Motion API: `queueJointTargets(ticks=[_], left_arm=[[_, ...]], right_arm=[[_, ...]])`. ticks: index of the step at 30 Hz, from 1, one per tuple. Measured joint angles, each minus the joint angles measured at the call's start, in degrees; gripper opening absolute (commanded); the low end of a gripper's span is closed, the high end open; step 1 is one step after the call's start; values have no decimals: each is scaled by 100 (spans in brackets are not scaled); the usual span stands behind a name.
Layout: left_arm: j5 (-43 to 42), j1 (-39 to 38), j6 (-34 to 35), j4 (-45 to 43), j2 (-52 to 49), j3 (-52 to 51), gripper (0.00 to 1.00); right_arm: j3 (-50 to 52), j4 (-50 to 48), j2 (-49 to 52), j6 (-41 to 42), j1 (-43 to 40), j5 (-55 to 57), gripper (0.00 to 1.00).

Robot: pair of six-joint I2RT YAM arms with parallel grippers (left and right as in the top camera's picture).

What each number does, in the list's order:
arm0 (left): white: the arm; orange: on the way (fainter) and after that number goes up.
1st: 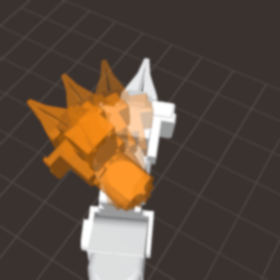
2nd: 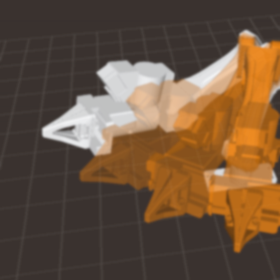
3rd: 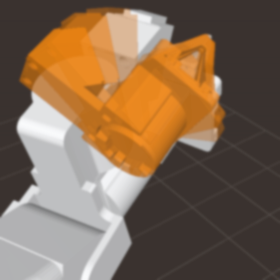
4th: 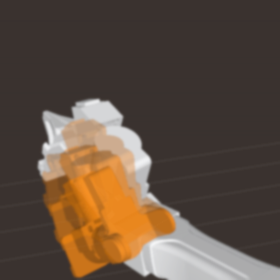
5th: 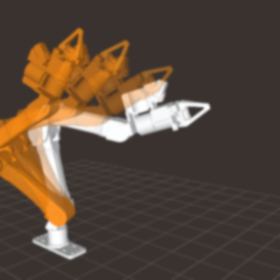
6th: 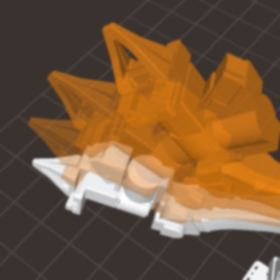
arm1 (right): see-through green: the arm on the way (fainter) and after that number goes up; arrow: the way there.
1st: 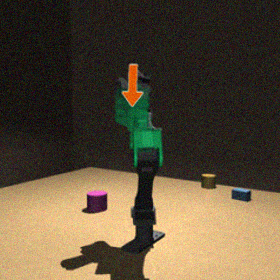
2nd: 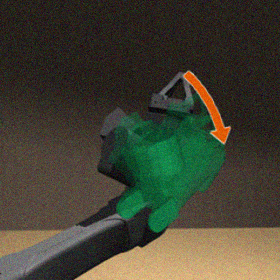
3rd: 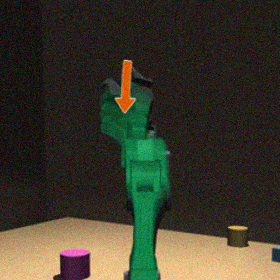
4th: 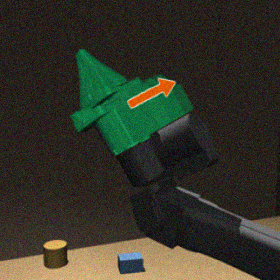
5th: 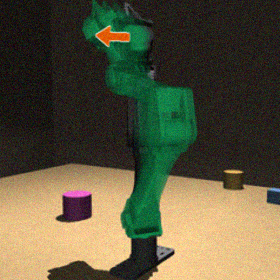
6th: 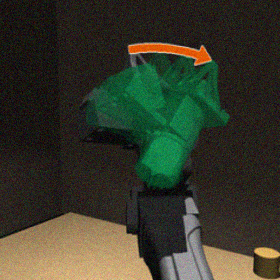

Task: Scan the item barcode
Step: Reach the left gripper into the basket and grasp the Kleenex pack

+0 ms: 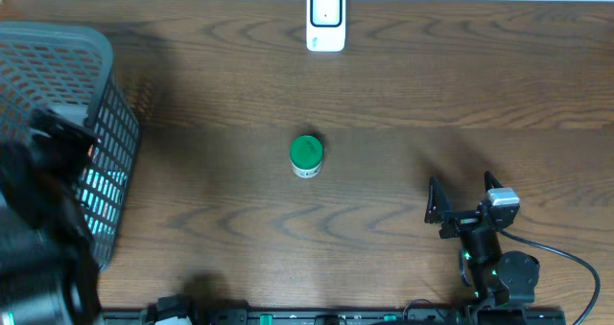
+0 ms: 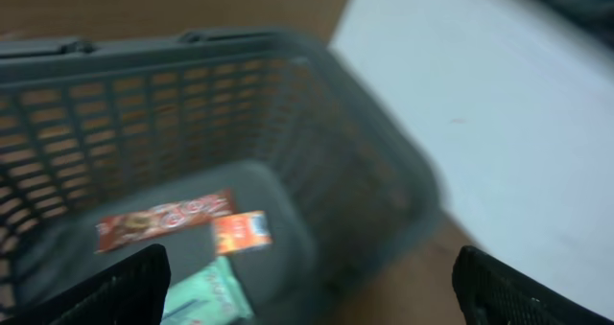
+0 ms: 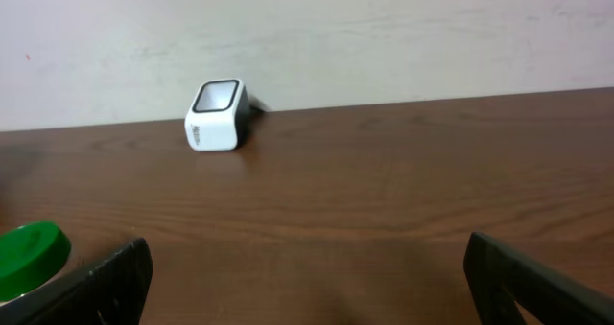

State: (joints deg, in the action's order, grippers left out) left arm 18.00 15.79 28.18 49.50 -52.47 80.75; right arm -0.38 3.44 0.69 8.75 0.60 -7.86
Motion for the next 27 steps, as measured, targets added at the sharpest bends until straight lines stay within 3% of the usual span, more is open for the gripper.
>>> queueJointTargets(ticks=[4, 9, 20, 27], left_arm=[[-654, 984, -155, -66, -1176, 127, 95], [-1172, 1615, -273, -48, -2916, 710, 95], [-1410, 1705, -490, -136, -5624, 1078, 95], [-1530, 1705, -487, -448, -6417, 1078, 95]], right_arm=[[0, 0, 0, 0, 0, 0, 99], [0, 0, 0, -2, 0, 0, 99], [0, -2, 0, -2, 0, 0, 99], [0, 0, 0, -2, 0, 0, 99]])
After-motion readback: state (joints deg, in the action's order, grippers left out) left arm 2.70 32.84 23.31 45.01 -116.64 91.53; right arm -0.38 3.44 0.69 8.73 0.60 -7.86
